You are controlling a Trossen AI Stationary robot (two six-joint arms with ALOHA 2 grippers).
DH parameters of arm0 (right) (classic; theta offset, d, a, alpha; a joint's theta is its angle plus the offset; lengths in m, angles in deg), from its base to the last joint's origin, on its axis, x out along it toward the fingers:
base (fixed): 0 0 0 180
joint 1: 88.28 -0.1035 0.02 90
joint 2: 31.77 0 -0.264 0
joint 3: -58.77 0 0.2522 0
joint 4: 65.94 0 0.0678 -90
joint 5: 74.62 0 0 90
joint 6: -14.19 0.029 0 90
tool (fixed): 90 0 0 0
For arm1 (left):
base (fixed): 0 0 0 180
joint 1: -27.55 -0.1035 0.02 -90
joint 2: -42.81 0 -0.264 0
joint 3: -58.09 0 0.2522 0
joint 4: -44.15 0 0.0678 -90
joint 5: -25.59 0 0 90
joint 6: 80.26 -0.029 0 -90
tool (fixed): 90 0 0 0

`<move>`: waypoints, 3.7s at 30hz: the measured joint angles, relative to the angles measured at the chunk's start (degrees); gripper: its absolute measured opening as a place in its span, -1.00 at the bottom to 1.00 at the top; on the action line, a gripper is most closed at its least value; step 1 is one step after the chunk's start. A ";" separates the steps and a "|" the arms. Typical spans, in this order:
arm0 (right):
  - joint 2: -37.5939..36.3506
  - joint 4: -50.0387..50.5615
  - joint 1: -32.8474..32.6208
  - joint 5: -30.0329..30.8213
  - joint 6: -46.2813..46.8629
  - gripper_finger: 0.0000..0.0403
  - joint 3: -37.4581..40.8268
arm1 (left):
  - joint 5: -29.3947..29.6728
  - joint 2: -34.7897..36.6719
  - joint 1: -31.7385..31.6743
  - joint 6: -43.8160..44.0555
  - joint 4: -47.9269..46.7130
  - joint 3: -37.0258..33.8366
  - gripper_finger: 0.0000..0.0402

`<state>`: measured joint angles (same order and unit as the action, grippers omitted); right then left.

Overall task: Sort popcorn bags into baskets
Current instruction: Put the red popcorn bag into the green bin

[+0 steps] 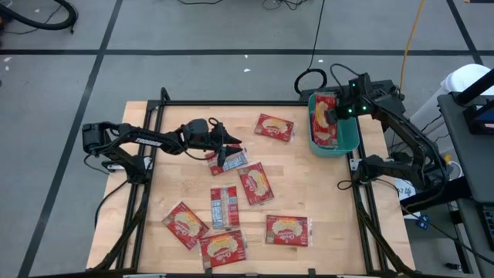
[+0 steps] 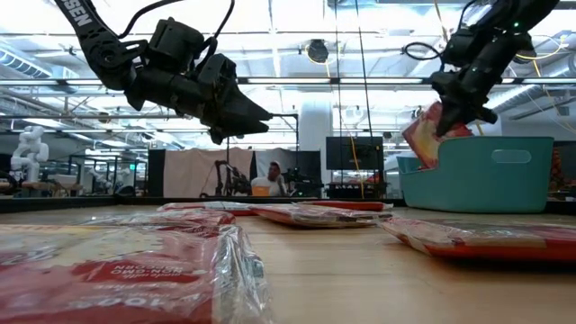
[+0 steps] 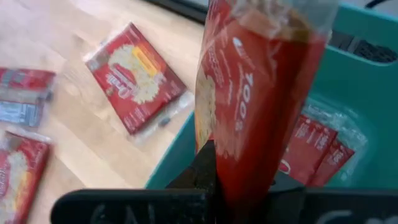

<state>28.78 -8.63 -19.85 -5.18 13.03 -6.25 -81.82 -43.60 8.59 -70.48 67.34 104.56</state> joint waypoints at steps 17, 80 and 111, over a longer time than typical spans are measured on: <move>8.95 1.72 -4.30 6.25 0.52 -0.75 0.00 | 0.04 0.00 0.00 -0.01 0.20 0.00 -0.11; 16.32 -92.69 -57.86 16.28 3.92 0.03 31.51 | 42.08 5.01 27.23 -4.22 -41.29 -0.04 0.34; 31.75 -99.17 -63.00 21.03 5.63 0.03 13.66 | 44.57 2.73 24.25 -7.87 -21.63 -12.66 -0.95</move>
<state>60.52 -107.81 -82.85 15.84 18.66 7.41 -37.24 -40.87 32.84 -78.35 45.71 91.90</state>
